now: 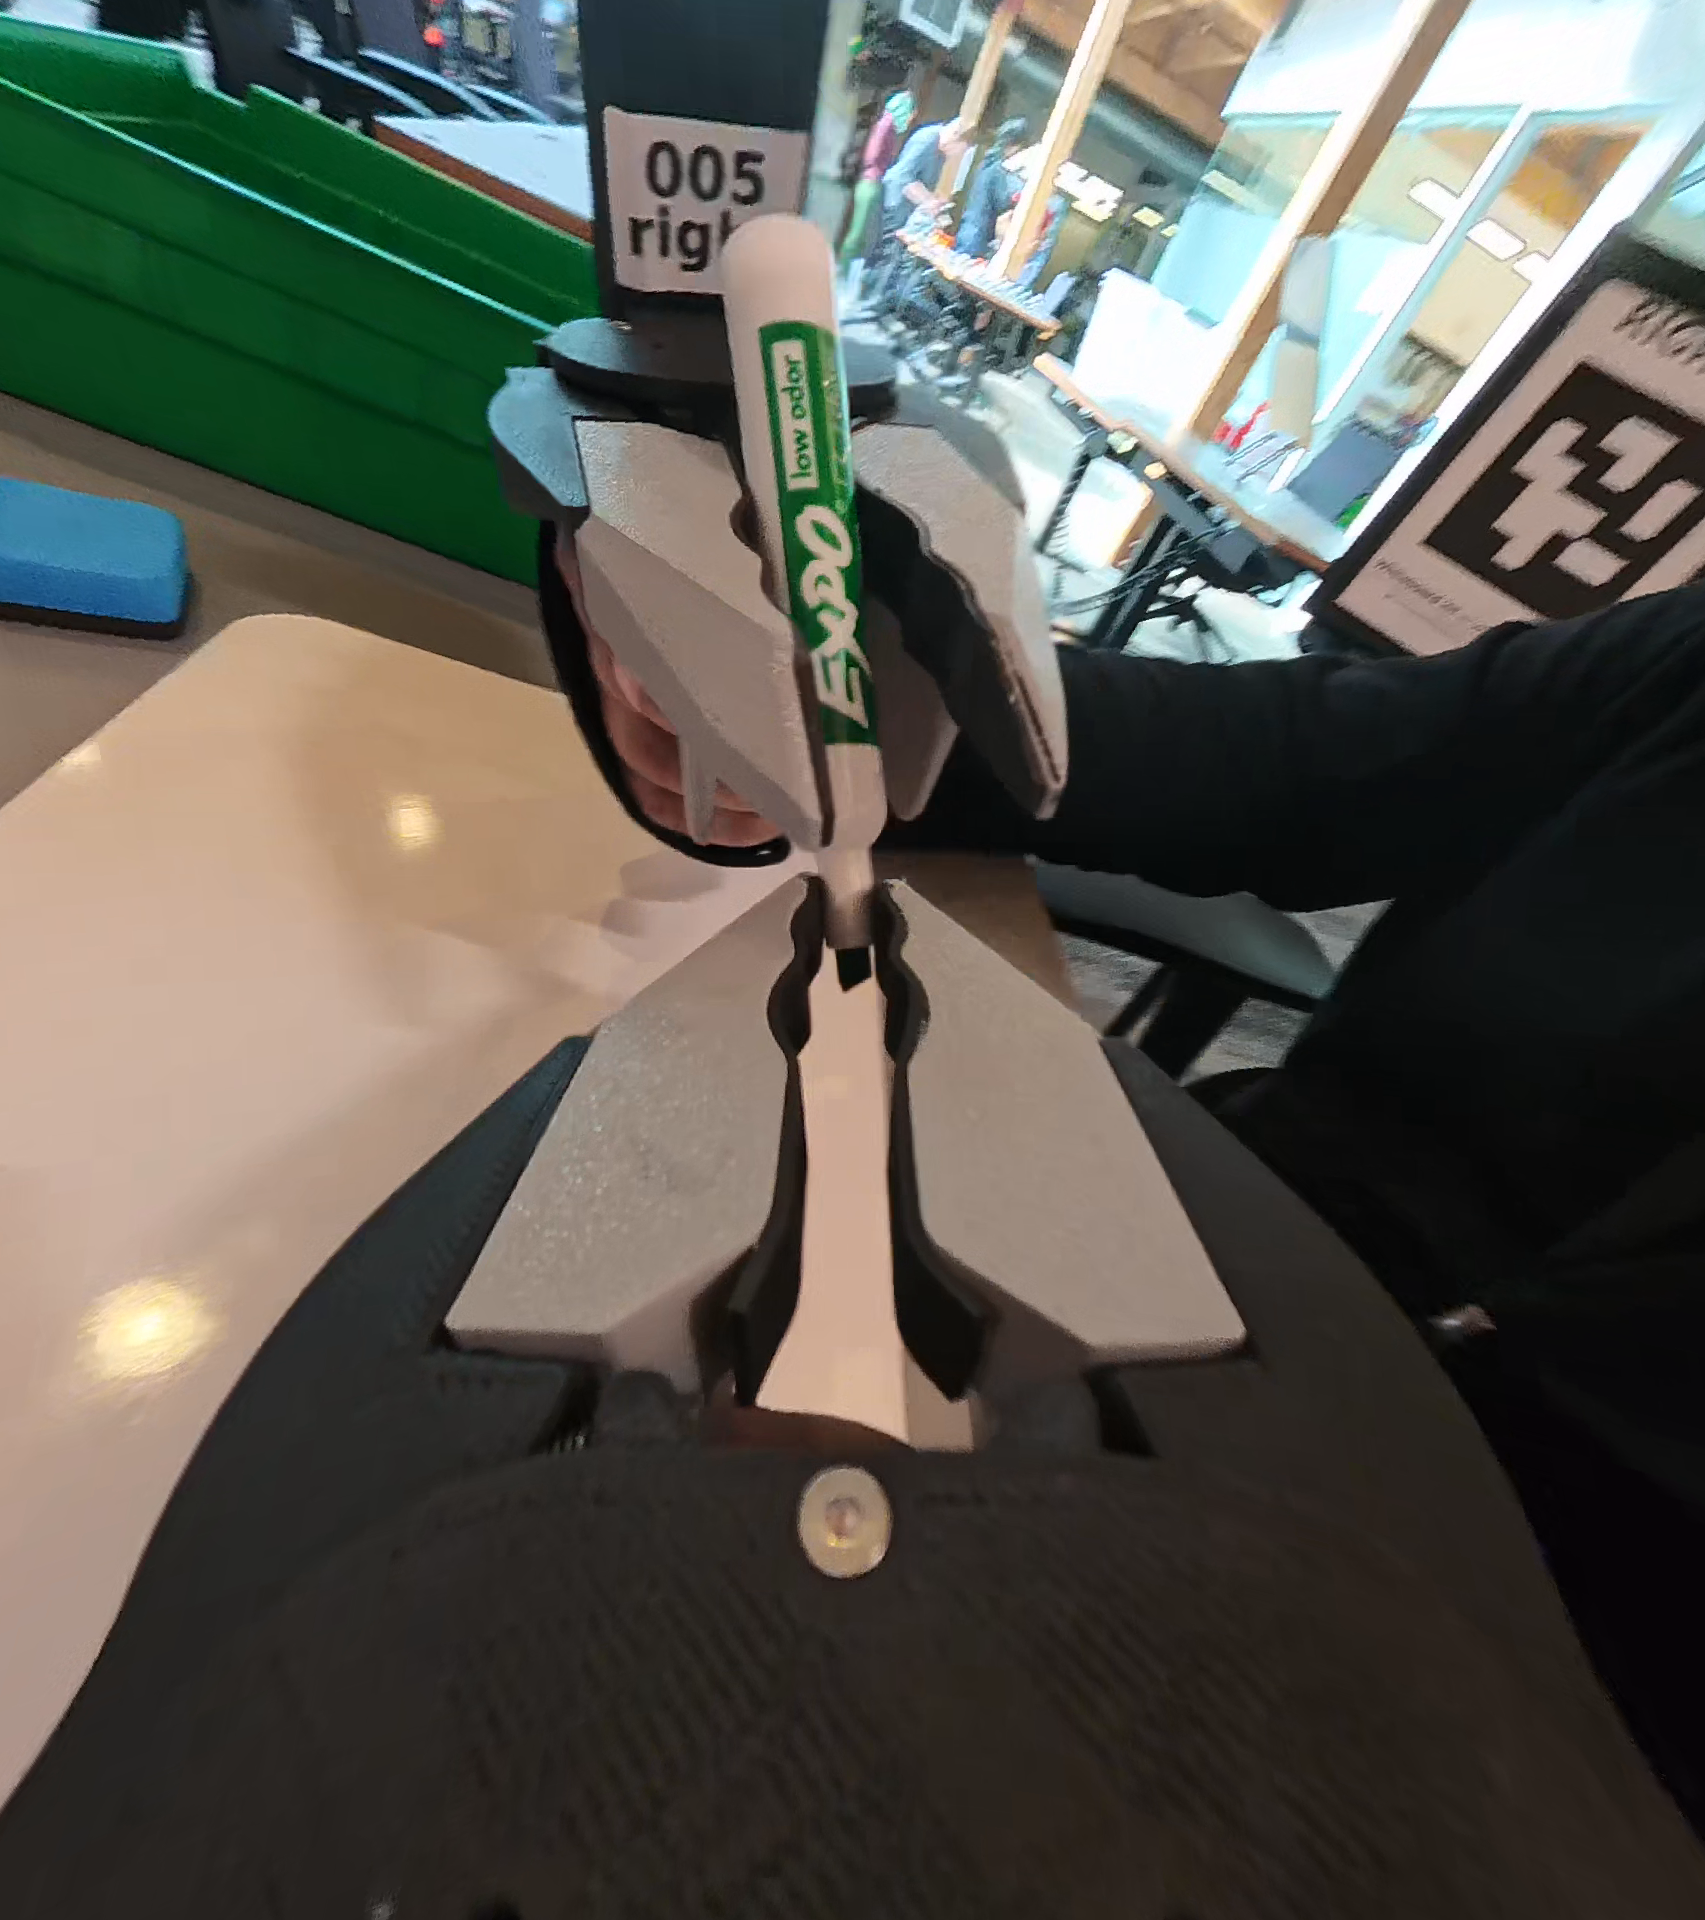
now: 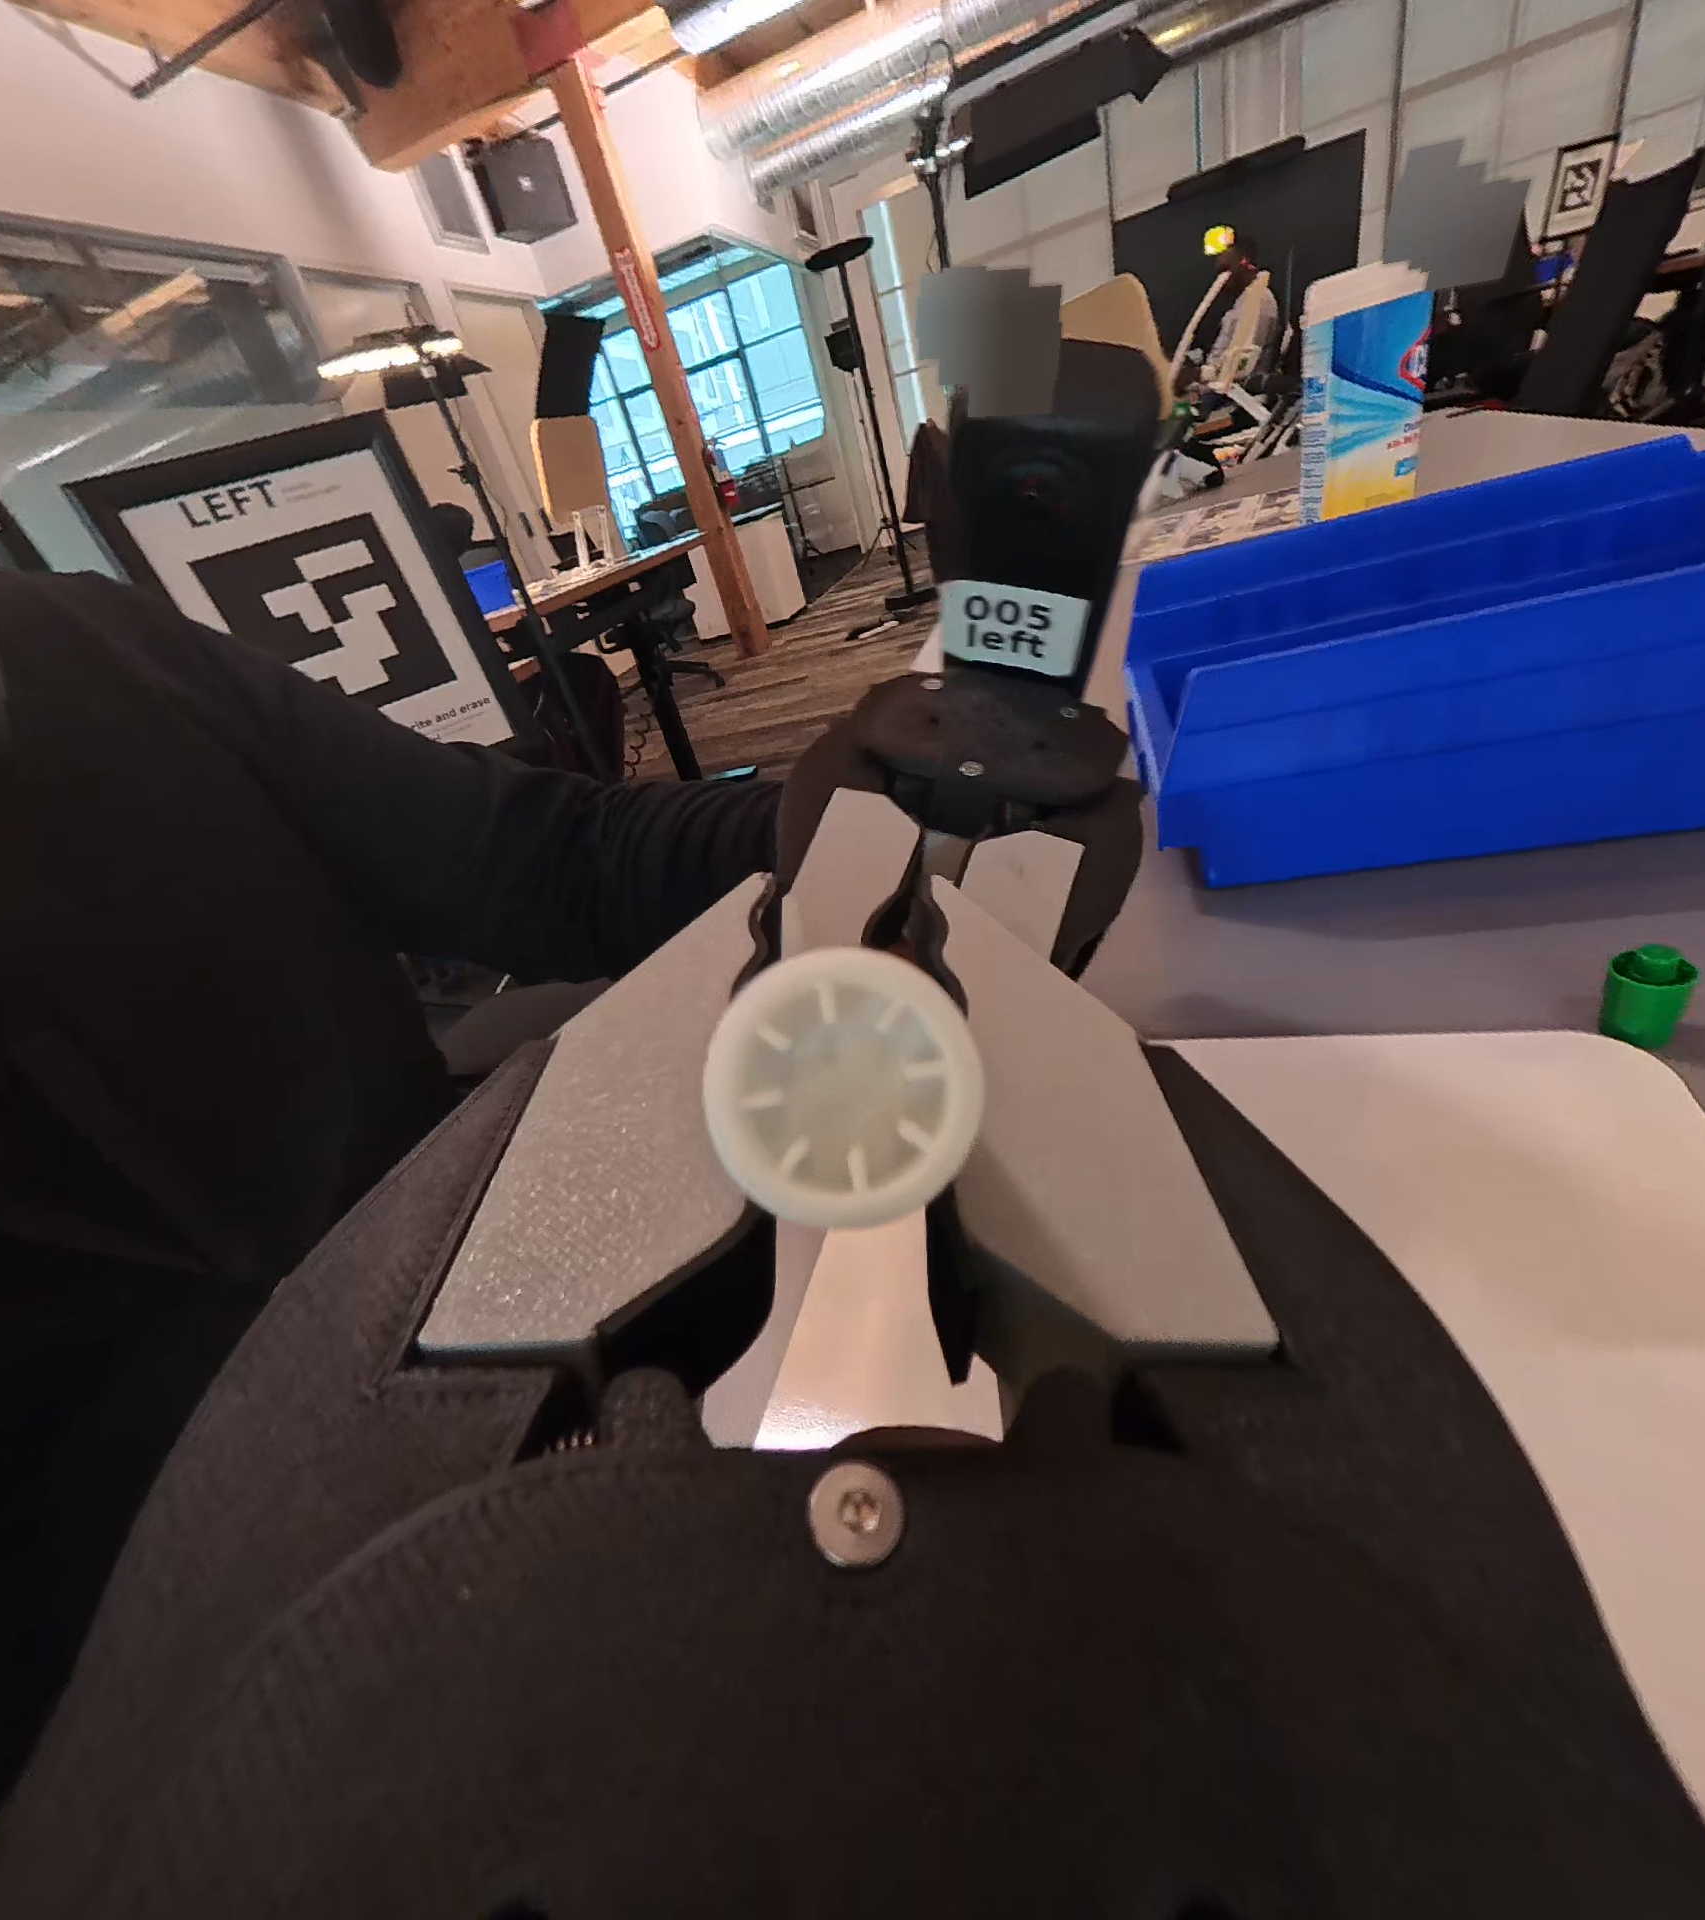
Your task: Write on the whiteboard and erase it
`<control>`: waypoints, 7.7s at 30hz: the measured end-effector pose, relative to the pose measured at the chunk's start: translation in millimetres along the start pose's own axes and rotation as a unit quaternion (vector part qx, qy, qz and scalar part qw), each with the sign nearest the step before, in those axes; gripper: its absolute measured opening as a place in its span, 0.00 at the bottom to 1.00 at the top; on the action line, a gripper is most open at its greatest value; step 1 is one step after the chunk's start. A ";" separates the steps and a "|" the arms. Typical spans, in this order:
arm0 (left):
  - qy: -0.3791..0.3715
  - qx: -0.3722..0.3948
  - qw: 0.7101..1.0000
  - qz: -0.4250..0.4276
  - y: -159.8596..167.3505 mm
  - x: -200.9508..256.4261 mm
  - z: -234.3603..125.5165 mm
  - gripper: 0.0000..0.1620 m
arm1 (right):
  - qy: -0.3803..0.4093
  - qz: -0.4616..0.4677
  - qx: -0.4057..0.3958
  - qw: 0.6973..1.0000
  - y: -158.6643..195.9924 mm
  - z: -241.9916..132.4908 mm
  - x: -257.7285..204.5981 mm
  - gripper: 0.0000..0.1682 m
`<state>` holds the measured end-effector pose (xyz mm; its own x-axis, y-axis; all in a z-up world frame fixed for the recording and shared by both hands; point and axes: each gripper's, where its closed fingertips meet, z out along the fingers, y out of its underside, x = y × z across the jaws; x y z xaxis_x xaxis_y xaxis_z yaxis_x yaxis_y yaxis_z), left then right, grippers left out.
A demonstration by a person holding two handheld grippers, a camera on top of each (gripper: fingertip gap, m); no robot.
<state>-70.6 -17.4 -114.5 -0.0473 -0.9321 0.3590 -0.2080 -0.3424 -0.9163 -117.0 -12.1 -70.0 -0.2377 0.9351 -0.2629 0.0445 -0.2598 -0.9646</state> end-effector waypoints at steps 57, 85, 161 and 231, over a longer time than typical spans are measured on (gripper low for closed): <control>-0.258 -0.101 0.932 0.234 13.0 -57.3 -18.4 0.04 | 0.113 0.125 -0.068 0.983 36.2 -15.8 55.4 0.13; -0.387 -0.040 0.918 0.080 6.1 -115.4 -78.1 0.03 | 0.245 0.093 -0.075 0.962 39.2 -45.5 92.1 0.13; -0.380 -0.064 0.917 0.101 12.7 -113.7 -70.8 0.02 | 0.257 0.091 -0.038 0.961 31.1 -50.9 94.4 0.13; -0.497 -0.185 0.848 0.011 56.8 -153.0 -122.0 0.00 | 0.273 -0.080 -0.319 0.904 71.5 29.6 133.0 0.13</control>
<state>-194.4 120.1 -199.8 0.7536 -0.6393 -0.1528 -0.5184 -0.4351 -0.7362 -174.1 86.5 -173.3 0.2165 0.9730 0.0794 0.6436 -0.0811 -0.7610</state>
